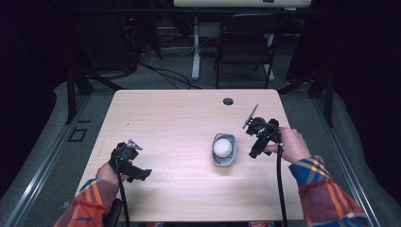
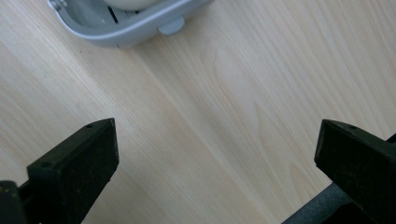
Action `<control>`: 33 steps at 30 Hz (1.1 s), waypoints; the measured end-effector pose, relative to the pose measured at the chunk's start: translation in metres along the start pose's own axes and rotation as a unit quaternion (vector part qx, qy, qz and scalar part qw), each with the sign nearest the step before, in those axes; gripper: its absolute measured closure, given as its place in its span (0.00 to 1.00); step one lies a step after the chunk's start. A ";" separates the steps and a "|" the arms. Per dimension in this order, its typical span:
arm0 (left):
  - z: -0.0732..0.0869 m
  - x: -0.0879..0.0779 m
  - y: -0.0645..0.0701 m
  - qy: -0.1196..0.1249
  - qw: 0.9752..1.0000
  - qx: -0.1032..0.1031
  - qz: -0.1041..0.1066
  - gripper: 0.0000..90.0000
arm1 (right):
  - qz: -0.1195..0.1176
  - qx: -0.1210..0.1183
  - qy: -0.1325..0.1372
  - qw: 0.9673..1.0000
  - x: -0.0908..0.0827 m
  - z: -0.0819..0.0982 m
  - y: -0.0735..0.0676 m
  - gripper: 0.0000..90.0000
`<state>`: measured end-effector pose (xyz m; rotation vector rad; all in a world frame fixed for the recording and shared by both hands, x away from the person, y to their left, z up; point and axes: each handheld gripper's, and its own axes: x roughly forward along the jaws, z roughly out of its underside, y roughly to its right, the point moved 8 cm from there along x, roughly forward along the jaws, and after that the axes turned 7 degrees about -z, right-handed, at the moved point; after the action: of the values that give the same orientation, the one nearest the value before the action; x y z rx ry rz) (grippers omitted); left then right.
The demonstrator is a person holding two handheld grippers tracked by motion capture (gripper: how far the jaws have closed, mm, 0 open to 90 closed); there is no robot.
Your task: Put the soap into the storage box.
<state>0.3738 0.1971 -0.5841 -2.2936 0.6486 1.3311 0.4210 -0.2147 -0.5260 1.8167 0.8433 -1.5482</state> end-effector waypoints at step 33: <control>0.000 0.001 0.001 -0.006 1.000 0.004 0.001 0.01 | 0.018 0.069 -0.032 0.997 0.060 0.106 0.006 0.00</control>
<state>0.3734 0.1962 -0.5855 -2.2771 0.6509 1.3401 0.3684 -0.2966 -0.6001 1.8569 0.6850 -1.6683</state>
